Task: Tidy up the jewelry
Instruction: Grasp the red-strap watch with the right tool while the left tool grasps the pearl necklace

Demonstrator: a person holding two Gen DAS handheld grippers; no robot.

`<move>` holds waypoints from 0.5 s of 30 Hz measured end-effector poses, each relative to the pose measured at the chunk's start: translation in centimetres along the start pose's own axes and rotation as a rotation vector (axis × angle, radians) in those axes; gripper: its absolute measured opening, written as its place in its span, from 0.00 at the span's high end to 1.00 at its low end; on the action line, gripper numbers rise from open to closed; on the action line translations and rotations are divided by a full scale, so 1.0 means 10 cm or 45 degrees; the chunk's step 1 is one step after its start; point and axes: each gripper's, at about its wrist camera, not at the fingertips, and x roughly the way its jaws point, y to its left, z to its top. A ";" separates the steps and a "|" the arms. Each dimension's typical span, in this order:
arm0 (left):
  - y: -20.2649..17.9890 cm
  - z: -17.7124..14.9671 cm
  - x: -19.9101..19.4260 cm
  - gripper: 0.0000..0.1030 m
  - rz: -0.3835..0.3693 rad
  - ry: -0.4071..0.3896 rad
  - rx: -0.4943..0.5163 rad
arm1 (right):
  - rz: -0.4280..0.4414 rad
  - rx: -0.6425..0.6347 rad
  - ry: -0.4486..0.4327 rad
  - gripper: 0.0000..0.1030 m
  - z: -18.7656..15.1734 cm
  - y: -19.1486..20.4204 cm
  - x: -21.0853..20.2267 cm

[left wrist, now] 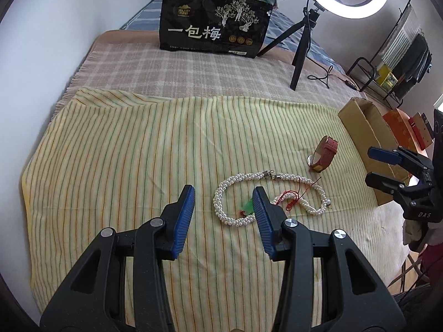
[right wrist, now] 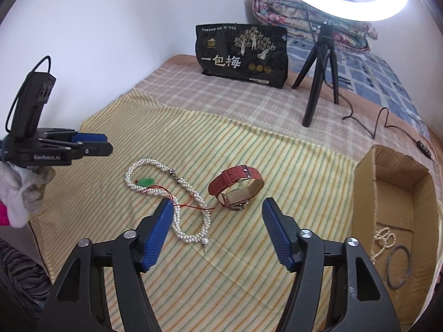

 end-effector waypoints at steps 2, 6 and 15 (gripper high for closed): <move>0.00 -0.01 0.06 0.57 -0.007 0.018 -0.006 | 0.016 0.014 0.015 0.41 0.02 -0.02 0.06; 0.00 0.00 0.16 0.57 -0.017 0.048 -0.008 | 0.023 0.023 0.037 0.43 0.06 -0.02 0.18; 0.06 0.02 0.36 0.63 -0.016 0.108 -0.038 | 0.047 0.018 0.076 0.52 0.14 0.02 0.41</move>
